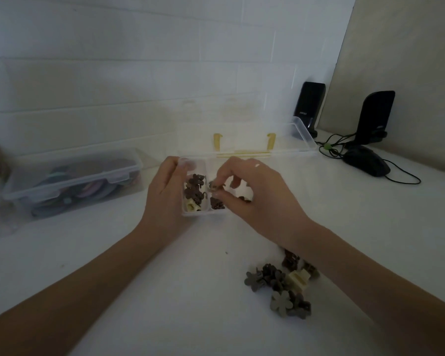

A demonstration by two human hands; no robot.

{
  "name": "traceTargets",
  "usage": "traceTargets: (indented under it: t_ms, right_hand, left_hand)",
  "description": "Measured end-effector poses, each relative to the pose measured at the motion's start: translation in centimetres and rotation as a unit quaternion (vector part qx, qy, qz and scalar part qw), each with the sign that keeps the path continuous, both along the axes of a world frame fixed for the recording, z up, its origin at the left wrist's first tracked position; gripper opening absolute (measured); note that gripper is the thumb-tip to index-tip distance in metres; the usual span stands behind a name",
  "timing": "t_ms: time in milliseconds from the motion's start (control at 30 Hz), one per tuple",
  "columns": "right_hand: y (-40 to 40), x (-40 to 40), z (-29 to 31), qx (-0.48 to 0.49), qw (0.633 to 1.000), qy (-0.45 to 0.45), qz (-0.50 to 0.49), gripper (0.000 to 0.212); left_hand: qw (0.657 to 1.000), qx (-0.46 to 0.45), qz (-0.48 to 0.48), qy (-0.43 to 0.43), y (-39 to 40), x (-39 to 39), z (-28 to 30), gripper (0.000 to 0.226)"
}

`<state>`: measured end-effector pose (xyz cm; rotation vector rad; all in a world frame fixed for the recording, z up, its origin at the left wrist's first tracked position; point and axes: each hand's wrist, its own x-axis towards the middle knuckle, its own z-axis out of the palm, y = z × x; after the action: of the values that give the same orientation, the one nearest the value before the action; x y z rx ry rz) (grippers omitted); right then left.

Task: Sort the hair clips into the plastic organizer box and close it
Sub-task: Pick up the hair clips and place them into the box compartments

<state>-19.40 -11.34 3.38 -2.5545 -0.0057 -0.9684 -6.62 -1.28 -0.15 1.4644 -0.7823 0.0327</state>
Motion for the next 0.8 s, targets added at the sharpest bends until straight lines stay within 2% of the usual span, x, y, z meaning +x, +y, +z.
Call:
traceTargets:
  t_ms: [167,300,367,433,500,567,667,800]
  right_hand:
    - [0.3,2.6,0.0,0.008,1.0,-0.025,0.004,0.008]
    - [0.3,3.2,-0.4,-0.115,0.993,0.004,-0.019,0.02]
    - [-0.4,2.1,-0.3,-0.1,0.995,-0.012,-0.011,0.024]
    - [-1.3,0.2,0.0,-0.039,0.999,-0.018,0.011,0.027]
    - [-2.4,-2.1,0.6,0.039,0.998,0.03,0.03,0.028]
    - [-3.3,-4.3,1.1,0.076,0.992,0.087,0.041,0.024]
    - [-4.5,-6.5,1.6,0.067,0.983,0.169,0.014,0.021]
    - [-5.4,-7.4,1.9,0.009,0.953,0.294,-0.068,0.012]
  left_hand:
    - [1.0,0.008,0.003,-0.012,0.3,0.0,0.0,0.026]
    - [1.0,-0.002,0.002,-0.013,0.3,-0.2,0.2,0.024]
    - [1.0,0.006,0.008,-0.012,0.2,-0.1,0.1,0.025]
    - [1.0,0.014,0.008,0.004,0.2,0.2,-0.2,0.026]
    - [1.0,0.024,0.014,0.005,0.2,0.5,-0.3,0.026]
    - [0.999,0.025,0.02,0.006,0.1,0.5,-0.3,0.026]
    - [0.999,0.014,0.01,0.03,0.0,0.4,-0.3,0.026]
    - [0.999,0.014,0.025,0.015,0.0,0.1,-0.1,0.027]
